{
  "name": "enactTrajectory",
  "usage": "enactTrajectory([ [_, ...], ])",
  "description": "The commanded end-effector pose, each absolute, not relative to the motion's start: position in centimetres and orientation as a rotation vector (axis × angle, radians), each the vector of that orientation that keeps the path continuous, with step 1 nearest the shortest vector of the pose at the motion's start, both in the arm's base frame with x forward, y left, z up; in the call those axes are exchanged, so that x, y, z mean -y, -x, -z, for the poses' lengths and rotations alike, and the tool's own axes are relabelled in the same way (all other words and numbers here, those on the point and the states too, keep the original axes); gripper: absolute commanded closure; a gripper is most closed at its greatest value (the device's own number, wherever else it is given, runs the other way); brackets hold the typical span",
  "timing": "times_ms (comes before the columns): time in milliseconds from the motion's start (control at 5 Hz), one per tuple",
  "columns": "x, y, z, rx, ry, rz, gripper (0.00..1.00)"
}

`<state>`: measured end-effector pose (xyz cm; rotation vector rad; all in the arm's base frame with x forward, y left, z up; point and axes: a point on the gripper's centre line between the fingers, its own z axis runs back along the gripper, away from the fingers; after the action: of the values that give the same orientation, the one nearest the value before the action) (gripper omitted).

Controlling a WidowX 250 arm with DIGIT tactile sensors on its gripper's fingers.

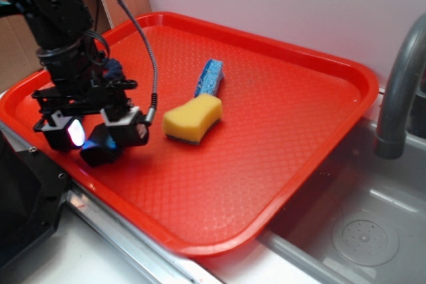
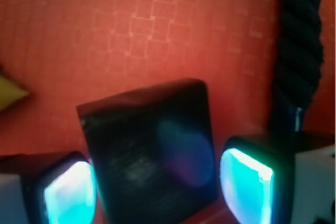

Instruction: Grab the black box.

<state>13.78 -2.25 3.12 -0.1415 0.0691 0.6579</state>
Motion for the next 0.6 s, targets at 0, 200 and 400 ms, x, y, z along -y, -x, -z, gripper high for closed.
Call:
enactTrajectory([
  [0, 2.7, -14.5, -2.9, -0.114, 0.115, -0.632, 0.28],
  [200, 2.5, -14.7, -3.3, -0.113, 0.081, -0.544, 1.00],
  [400, 1.5, -15.4, -6.2, -0.073, -0.008, -0.311, 1.00],
])
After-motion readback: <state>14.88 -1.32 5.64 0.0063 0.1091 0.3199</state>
